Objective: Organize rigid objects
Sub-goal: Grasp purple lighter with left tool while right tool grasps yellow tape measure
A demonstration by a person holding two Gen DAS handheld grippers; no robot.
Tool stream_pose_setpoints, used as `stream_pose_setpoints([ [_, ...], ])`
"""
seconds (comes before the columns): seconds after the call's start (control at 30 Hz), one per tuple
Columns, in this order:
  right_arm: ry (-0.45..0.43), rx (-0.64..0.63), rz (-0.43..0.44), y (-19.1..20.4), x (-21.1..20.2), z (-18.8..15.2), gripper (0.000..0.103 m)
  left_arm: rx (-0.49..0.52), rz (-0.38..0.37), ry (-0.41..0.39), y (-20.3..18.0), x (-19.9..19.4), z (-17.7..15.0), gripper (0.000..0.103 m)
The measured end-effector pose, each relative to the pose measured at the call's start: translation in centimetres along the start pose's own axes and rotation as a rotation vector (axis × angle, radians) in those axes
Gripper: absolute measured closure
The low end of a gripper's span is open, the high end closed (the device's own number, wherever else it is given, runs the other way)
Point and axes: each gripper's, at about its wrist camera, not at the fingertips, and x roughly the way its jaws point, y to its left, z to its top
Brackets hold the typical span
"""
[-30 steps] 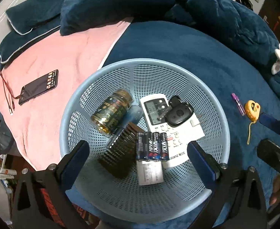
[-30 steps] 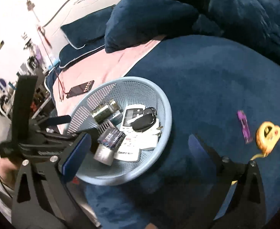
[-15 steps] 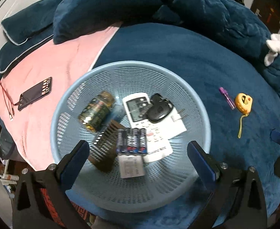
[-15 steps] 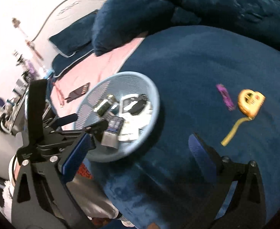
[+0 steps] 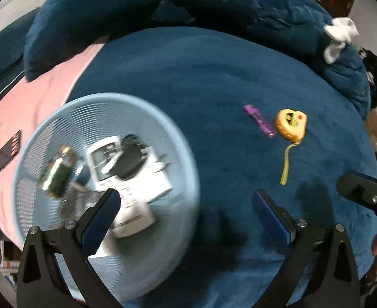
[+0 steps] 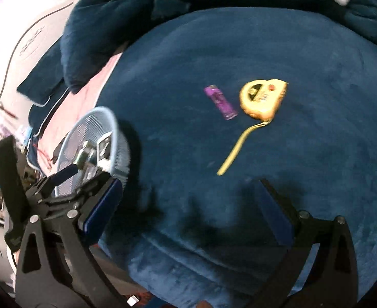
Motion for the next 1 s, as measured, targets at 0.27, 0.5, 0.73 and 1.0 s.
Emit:
stream_pose_setpoints([
  [0.27, -0.001, 0.084, -0.094, -4.0, 1.7, 2.9, 0.0, 0.012, -0.085, 0.012, -3.2, 1.7, 1.6, 0.001],
  [0.5, -0.025, 0.246, -0.146, -7.7, 4.3, 6.0, 0.0, 0.034, -0.132, 0.021, -5.1, 3.5, 4.8, 0.001],
  [0.73, -0.027, 0.286, -0.236, -7.9, 8.3, 7.7, 0.0, 0.037, -0.097, 0.042, -5.3, 5.3, 7.2, 0.001],
  [1.0, -0.034, 0.284, -0.346, -7.9, 11.3, 8.1, 0.031, 0.001, -0.073, 0.043, -5.2, 7.0, 8.8, 0.001],
])
